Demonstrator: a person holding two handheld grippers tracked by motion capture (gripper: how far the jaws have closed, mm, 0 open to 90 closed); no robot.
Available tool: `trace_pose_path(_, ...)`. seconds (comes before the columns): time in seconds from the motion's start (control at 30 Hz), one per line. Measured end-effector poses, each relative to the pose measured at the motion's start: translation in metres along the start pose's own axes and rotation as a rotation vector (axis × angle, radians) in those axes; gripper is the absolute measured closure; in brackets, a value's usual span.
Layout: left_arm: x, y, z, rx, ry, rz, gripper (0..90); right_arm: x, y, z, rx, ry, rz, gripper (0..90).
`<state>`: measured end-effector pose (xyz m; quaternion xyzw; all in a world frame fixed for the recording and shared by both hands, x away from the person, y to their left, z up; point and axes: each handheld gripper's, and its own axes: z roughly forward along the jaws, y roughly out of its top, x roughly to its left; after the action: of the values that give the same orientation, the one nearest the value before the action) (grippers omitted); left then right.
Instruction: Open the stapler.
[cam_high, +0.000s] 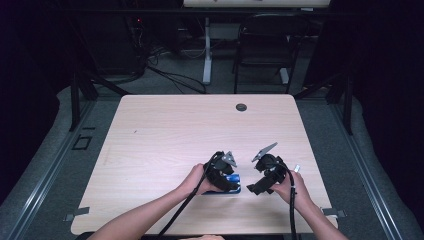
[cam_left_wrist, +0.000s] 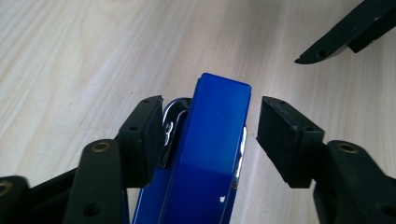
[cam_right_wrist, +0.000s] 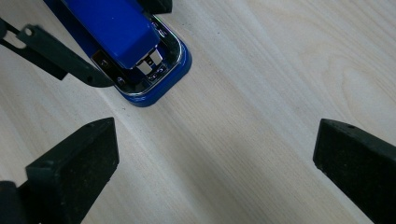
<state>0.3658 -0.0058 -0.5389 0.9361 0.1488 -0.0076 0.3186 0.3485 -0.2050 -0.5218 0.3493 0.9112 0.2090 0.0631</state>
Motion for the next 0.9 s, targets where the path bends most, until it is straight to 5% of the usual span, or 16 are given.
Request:
trace_pose_path(0.43,0.002,0.000,0.008,0.004,-0.015,0.013,58.5,0.000,0.000,0.003,0.009,0.016,0.000,0.3)
trace_pose_path(0.6,0.000,0.001,0.004,0.001,-0.005,0.056,60.4,0.000,0.000,0.004,0.019,0.020,0.007,1.1)
trace_pose_path(0.9,0.005,0.000,-0.010,-0.038,-0.049,0.085,62.1,0.002,0.001,0.004,0.003,0.036,0.013,12.5)
